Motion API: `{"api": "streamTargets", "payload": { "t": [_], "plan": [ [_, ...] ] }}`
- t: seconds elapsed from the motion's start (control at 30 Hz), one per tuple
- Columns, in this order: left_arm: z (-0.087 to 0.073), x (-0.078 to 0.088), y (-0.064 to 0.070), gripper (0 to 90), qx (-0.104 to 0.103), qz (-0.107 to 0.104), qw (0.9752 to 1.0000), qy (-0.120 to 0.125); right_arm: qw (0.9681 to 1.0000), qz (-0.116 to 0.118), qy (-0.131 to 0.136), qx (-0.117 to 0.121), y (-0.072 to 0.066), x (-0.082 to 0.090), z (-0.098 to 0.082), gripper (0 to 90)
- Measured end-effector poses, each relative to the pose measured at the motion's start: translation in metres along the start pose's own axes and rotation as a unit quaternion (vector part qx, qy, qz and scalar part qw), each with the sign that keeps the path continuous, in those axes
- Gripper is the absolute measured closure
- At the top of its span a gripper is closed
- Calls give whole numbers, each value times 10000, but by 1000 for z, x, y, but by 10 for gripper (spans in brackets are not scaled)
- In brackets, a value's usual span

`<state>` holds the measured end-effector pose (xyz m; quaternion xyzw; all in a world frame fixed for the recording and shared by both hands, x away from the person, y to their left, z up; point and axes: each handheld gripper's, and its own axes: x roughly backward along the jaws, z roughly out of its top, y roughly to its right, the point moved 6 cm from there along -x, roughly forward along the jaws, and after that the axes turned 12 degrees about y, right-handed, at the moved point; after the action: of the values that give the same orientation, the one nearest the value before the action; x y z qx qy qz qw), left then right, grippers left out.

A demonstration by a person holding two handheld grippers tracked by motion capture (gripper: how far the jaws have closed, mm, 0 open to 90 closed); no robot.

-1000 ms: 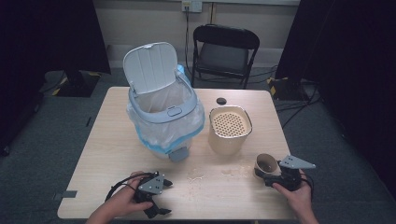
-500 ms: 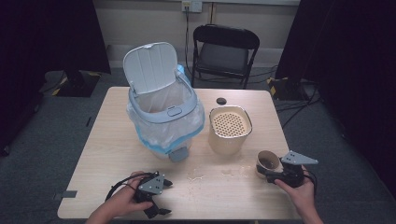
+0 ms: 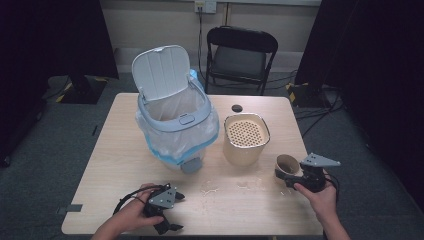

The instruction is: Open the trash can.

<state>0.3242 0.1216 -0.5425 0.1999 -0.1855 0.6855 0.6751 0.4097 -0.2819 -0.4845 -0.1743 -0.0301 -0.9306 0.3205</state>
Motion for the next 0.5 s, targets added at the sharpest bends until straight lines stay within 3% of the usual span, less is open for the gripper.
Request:
{"api": "streamTargets", "payload": {
  "t": [0.07, 0.5],
  "plan": [
    [0, -2, 2, 52, 116, 9, 9999, 95, 10000, -22, -16, 56, 1, -1, 4, 283],
    [0, -2, 2, 51, 103, 8, 9999, 88, 10000, -45, 55, 12, 12, -10, 24, 285]
  ]
}}
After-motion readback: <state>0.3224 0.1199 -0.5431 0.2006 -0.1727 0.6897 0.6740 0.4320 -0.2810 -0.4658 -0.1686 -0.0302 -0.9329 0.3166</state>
